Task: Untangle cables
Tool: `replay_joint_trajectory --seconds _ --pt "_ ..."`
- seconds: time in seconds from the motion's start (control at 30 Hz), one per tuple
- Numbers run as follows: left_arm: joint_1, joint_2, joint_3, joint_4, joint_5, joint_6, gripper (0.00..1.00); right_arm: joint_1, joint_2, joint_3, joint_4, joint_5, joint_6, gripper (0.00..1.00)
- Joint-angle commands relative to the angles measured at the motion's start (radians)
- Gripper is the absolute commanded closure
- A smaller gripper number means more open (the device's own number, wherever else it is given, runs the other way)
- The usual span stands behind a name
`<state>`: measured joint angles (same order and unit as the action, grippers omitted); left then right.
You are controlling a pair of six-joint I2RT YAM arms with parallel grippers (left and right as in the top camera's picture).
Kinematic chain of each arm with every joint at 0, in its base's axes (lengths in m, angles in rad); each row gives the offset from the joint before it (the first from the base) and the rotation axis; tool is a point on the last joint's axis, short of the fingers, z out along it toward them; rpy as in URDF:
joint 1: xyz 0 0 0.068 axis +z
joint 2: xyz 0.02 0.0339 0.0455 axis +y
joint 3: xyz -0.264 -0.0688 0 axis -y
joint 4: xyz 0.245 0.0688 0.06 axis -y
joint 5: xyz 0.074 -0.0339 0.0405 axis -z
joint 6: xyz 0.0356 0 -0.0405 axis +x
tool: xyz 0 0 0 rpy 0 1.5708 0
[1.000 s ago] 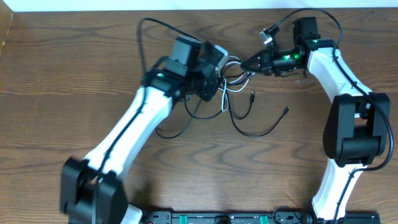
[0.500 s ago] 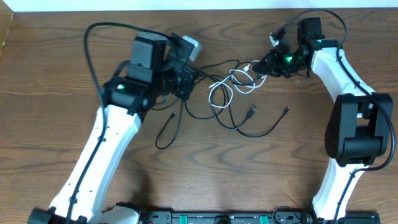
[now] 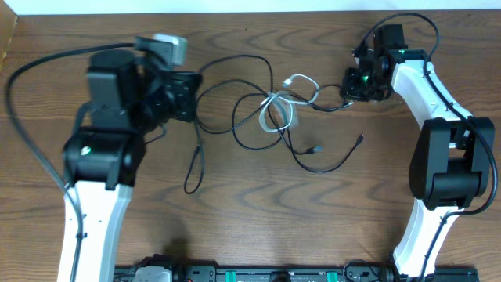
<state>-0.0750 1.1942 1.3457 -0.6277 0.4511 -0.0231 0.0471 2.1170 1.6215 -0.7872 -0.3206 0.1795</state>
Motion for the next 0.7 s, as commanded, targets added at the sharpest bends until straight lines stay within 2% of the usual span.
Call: replay_joint_trajectory --seconds 0.0,0.23,0.47,0.53,0.63,0.67 --pt "0.07 -0.048 -0.001 0.0 0.008 -0.068 0.93 -0.001 -0.034 0.018 -0.009 0.159 0.007 0.99" --pt "0.183 -0.058 -0.001 -0.047 0.009 -0.117 0.93 0.0 -0.034 0.016 -0.018 0.208 0.007 0.98" --pt "0.181 0.04 -0.001 -0.161 0.009 -0.117 0.92 0.001 -0.034 0.013 -0.018 0.034 0.006 0.93" --pt "0.18 0.096 -0.001 -0.198 0.01 -0.117 0.67 0.001 -0.034 0.013 -0.018 -0.016 0.006 0.91" --pt "0.18 0.153 -0.001 -0.234 0.025 -0.117 0.63 0.001 -0.034 0.013 -0.018 -0.048 -0.002 0.89" --pt "0.18 0.171 -0.001 -0.243 0.043 -0.117 0.58 0.001 -0.034 0.013 -0.017 -0.057 -0.005 0.9"
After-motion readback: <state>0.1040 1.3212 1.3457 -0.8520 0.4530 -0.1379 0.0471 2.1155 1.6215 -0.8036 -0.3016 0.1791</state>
